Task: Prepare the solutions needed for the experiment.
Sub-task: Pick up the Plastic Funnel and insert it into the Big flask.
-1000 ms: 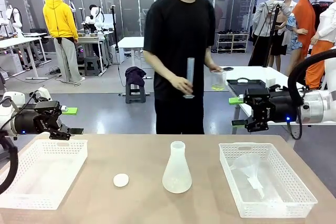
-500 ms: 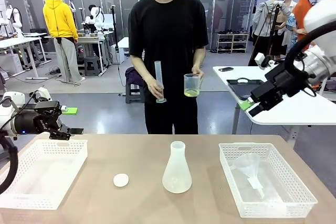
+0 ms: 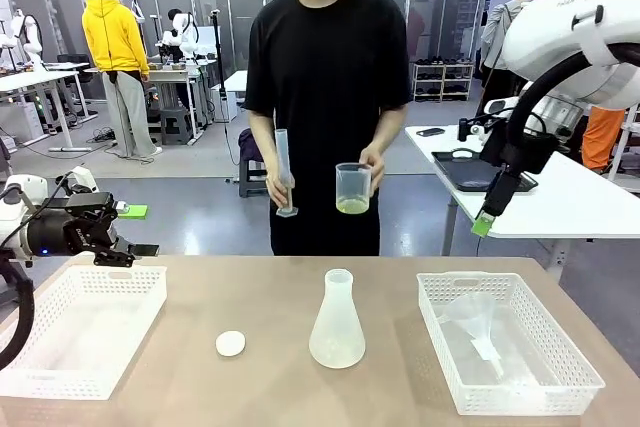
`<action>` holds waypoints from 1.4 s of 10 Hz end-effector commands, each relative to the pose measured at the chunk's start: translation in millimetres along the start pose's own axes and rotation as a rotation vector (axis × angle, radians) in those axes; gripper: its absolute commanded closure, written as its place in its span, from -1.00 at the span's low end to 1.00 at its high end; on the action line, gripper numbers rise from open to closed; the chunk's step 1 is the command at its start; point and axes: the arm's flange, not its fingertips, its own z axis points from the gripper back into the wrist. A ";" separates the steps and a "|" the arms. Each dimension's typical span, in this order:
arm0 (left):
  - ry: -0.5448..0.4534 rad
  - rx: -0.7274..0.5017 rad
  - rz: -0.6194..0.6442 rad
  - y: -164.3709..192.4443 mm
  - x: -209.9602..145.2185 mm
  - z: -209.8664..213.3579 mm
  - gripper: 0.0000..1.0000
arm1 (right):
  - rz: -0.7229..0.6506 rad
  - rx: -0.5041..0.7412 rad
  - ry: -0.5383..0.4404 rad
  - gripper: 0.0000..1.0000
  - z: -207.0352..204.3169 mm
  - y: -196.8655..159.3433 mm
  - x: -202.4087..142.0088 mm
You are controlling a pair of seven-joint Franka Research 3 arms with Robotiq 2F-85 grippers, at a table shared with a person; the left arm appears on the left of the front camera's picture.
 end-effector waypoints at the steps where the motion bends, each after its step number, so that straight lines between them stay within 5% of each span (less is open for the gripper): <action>1: -0.004 -0.001 -0.020 0.0 0.3 0.5 -1.00 | -0.075 0.024 -0.069 -1.00 7.0 2.9 -9.5; 5: -0.004 -0.001 -0.020 0.0 0.3 0.5 -1.00 | -0.049 0.017 -0.060 -1.00 9.5 -4.1 -10.1; 11: -0.004 -0.001 -0.020 0.0 0.3 0.5 -1.00 | 0.358 -0.059 0.231 -1.00 -43.5 -57.8 2.2; 14: -0.004 -0.001 -0.020 0.0 0.3 0.5 -1.00 | 0.438 -0.077 0.235 -1.00 -81.5 -83.6 4.4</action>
